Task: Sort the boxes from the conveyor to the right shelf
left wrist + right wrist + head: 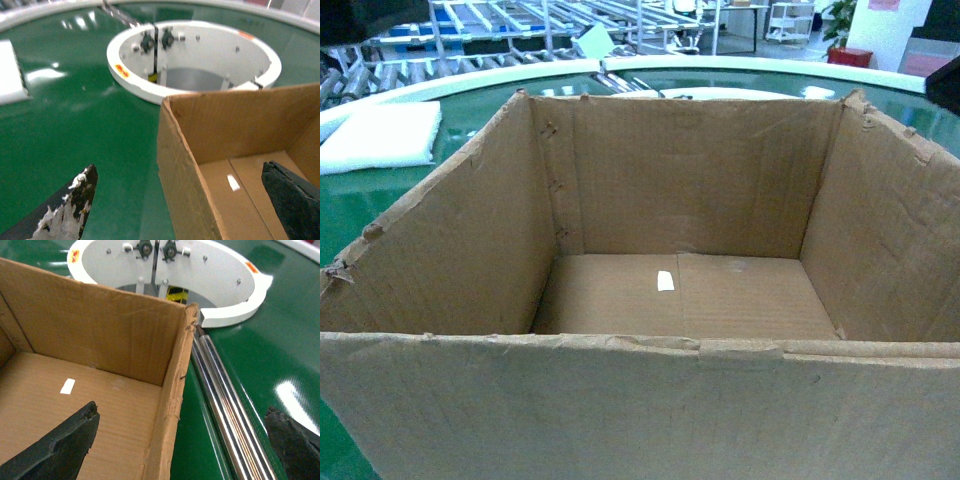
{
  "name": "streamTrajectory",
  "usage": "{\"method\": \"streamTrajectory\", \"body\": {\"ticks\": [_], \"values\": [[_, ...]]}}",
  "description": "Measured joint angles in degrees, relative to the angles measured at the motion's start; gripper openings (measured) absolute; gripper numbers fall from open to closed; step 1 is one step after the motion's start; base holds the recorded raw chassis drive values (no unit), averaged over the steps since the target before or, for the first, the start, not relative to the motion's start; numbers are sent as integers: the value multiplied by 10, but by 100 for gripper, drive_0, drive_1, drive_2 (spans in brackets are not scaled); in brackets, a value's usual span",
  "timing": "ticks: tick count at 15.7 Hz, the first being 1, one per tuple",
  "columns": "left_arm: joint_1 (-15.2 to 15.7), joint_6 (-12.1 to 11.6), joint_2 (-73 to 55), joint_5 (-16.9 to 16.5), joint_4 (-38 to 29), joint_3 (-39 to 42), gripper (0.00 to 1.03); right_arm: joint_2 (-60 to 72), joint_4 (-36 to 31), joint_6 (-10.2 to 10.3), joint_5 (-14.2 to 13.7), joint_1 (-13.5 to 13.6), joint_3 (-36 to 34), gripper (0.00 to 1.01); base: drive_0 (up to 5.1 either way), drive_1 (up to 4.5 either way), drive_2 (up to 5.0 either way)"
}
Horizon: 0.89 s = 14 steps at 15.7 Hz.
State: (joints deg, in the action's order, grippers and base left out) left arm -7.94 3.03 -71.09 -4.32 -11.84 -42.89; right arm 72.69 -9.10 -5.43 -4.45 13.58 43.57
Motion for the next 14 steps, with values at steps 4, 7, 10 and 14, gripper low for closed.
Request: {"method": "streamTrajectory", "body": {"ticks": [4, 7, 10, 14], "values": [[-69, 59, -47, 4, 160, -20, 98, 63, 51, 43, -1, -13, -10, 98, 0, 0, 0], [-84, 95, -47, 47, 178, 33, 98, 63, 30, 50, 4, -21, -38, 98, 0, 0, 0], [-87, 132, -47, 56, 153, 48, 93, 62, 6, 53, 2, -23, -51, 98, 0, 0, 0], [-102, 141, -50, 76, 133, 51, 50, 62, -10, 57, 1, -23, -59, 59, 0, 0, 0]]}}
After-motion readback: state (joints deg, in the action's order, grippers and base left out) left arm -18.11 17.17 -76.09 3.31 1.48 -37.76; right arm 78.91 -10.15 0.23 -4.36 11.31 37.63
